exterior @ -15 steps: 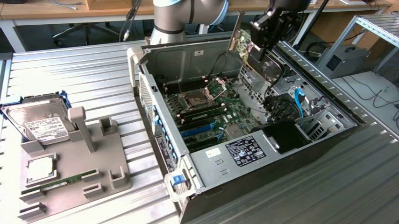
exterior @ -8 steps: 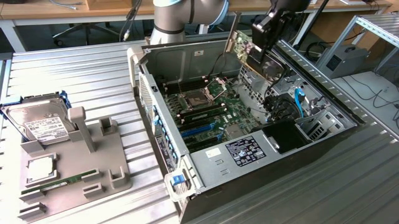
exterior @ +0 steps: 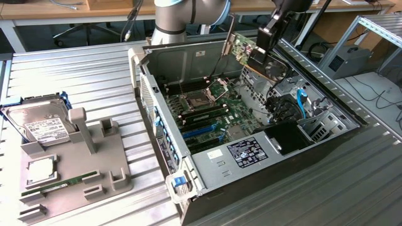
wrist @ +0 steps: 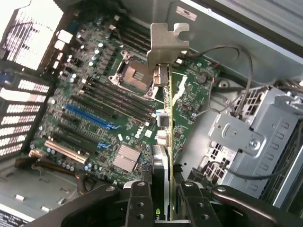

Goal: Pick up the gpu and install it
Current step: 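Insert the gpu into the slot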

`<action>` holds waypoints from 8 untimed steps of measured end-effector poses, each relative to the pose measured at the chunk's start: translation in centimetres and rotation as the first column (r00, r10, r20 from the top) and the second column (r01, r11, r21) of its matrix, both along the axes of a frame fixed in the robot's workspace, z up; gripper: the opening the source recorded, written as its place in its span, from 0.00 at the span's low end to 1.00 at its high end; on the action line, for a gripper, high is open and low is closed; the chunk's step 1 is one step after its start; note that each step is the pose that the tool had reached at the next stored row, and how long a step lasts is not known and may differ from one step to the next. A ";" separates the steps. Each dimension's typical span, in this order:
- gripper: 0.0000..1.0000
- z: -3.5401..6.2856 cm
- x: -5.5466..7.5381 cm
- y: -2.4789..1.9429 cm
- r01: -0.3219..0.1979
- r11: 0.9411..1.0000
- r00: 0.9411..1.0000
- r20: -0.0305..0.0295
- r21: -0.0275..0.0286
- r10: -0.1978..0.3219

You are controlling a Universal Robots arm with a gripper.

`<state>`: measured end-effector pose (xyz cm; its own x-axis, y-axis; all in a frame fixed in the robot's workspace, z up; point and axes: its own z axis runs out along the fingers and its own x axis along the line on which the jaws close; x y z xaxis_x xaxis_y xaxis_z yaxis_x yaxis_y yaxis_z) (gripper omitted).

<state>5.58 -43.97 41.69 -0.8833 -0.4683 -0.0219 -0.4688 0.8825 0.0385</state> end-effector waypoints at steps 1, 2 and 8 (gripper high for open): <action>0.27 -0.01 0.0 0.00 -0.021 1.000 1.000 0.000 0.000 0.021; 0.27 -0.03 0.0 0.00 -0.039 0.999 0.999 0.000 0.000 0.039; 0.27 -0.15 0.0 0.00 -0.197 0.980 0.980 0.000 0.000 0.197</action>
<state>5.59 -43.97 41.54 -0.7738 -0.6331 -0.0218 -0.6334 0.7728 0.0384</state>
